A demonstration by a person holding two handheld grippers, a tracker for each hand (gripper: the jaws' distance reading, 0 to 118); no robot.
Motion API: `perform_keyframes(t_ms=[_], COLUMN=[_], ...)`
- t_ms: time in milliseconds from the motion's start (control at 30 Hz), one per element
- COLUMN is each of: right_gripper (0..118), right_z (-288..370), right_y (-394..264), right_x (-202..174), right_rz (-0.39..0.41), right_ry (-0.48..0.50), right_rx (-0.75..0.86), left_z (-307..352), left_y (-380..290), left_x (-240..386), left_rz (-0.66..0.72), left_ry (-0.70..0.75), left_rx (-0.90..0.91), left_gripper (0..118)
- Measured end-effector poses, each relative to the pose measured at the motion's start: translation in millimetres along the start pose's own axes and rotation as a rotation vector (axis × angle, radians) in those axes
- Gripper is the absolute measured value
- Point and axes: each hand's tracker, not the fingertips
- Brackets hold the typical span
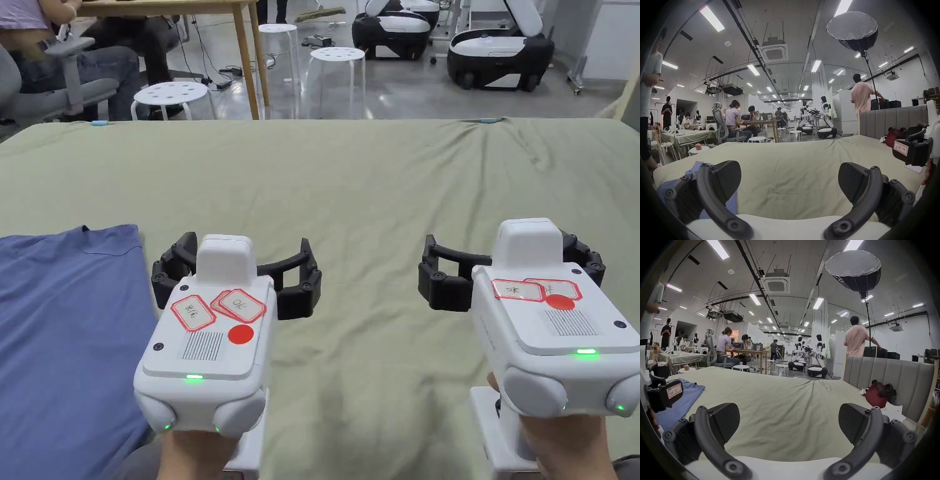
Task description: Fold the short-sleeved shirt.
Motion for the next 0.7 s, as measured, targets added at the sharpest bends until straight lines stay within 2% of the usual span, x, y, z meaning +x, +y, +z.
perform_keyframes(t_ms=[700], right_gripper=[118], right_z=[1.9], right_y=[-0.5], right_x=[-1.5], right_rz=[0.003], right_ry=[0.003], right_rx=[0.003], left_z=[1.3], left_y=[-1.5], left_x=[-0.8], left_rz=[0.001], left_ry=[0.008], left_rx=[0.001], left_gripper=[118])
